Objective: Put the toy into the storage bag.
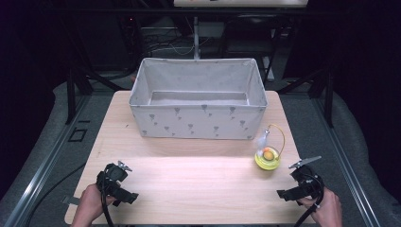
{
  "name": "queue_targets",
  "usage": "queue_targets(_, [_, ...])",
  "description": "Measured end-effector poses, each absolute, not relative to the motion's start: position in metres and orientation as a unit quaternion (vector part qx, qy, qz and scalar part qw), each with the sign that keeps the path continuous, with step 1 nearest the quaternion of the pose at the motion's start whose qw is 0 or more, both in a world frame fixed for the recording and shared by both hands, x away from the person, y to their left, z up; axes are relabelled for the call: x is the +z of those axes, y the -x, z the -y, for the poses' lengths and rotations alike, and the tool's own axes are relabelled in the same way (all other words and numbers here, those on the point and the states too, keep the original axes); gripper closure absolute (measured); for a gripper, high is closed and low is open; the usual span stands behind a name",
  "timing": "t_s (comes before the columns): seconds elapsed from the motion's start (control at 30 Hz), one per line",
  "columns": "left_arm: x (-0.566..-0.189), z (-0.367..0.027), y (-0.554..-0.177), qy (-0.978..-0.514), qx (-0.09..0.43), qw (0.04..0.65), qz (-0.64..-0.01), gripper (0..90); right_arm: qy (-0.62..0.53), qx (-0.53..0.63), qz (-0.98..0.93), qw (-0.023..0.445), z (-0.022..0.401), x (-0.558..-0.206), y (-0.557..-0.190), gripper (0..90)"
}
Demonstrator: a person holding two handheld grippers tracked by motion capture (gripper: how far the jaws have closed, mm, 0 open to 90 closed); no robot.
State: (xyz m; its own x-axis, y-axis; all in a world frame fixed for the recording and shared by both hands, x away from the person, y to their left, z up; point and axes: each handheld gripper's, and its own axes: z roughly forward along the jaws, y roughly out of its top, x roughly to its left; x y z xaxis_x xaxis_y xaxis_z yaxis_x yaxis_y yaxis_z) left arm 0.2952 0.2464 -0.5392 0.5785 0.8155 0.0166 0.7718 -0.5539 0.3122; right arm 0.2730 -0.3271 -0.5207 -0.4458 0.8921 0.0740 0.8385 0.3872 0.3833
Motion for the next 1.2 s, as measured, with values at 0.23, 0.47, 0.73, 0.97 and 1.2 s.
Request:
queue_targets(0.23, [-0.539, -0.247, -0.295, -0.878, 0.08, 0.135, -0.453, 0.7, -0.516, 0.174, -0.835, 0.072, 0.326, -0.52, -0.273, 6.6])
queue_targets(0.47, [-0.539, -0.246, -0.294, -0.878, 0.082, 0.136, -0.451, 0.7, -0.509, 0.164, -0.842, 0.074, 0.323, -0.517, -0.274, 6.5])
queue_targets(0.73, [-0.539, -0.247, -0.293, -0.879, 0.081, 0.134, -0.45, 0.7, -0.495, 0.158, -0.852, 0.066, 0.317, -0.514, -0.276, 5.9])
queue_targets(0.97, [-0.539, -0.247, -0.293, -0.88, 0.08, 0.132, -0.45, 0.7, -0.486, 0.164, -0.856, 0.067, 0.313, -0.503, -0.277, 5.3])
queue_targets(1.2, [-0.538, -0.247, -0.293, -0.878, 0.081, 0.133, -0.452, 0.7, -0.48, 0.159, -0.86, 0.065, 0.311, -0.496, -0.28, 5.0])
